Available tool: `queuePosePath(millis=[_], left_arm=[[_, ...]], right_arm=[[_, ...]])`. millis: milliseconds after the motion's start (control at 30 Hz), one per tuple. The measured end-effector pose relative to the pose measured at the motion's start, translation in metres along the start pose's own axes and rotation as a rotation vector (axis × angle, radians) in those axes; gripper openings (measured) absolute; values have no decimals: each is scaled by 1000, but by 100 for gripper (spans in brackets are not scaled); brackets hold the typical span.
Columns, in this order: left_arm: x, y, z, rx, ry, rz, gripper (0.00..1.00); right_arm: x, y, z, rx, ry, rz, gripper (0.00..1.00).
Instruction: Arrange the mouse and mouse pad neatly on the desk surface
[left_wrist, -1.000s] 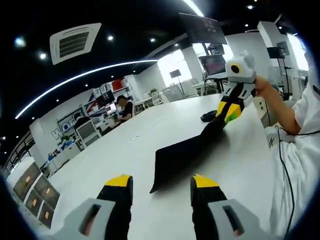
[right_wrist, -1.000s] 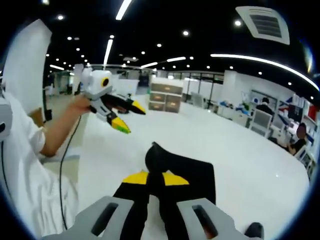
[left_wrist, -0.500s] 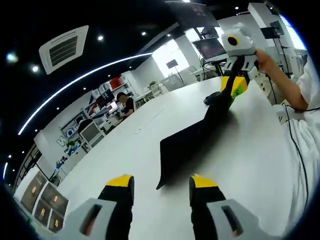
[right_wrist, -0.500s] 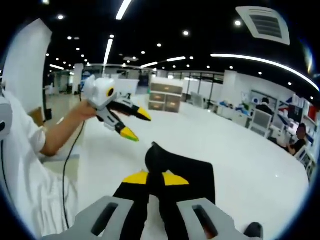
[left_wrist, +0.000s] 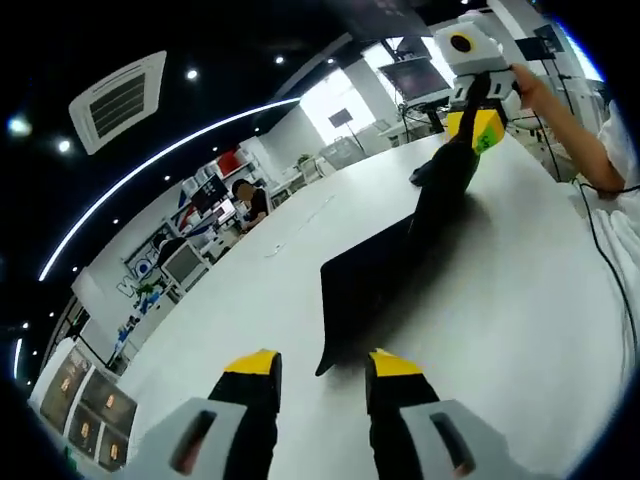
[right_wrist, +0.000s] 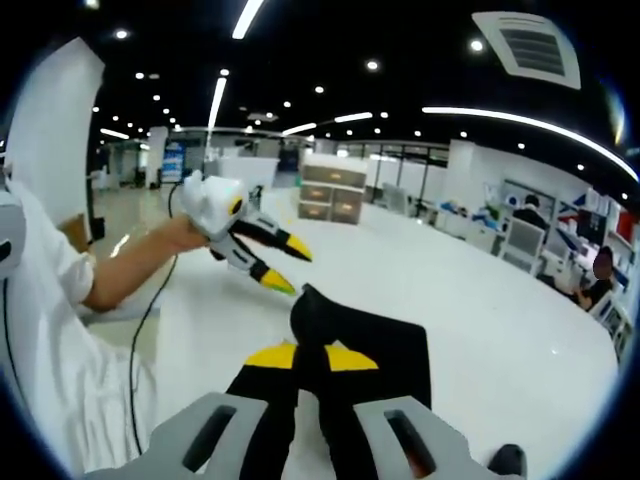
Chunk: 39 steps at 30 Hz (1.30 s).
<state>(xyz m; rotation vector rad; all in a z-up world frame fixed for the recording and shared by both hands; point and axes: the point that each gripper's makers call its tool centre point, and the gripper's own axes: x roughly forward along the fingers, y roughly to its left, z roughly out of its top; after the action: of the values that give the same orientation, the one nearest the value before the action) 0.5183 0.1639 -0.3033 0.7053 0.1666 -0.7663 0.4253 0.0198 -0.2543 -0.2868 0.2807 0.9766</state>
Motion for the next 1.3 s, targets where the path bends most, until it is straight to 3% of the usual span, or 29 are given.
queuePosePath(millis=[333, 567, 967, 1067, 1300], left_arm=[[15, -10, -5, 25, 1, -3, 31], [20, -7, -13, 84, 30, 23, 27], [26, -8, -17, 140, 38, 17, 14], [25, -7, -11, 126, -4, 13, 7], [25, -9, -11, 111, -12, -7, 4]], right_arm=[[-2, 1, -1, 1, 2, -2, 8], [-2, 4, -2, -1, 4, -1, 8], [-2, 2, -3, 1, 7, -3, 8], [-3, 3, -3, 0, 4, -4, 8], [-5, 1, -2, 1, -2, -11, 8]])
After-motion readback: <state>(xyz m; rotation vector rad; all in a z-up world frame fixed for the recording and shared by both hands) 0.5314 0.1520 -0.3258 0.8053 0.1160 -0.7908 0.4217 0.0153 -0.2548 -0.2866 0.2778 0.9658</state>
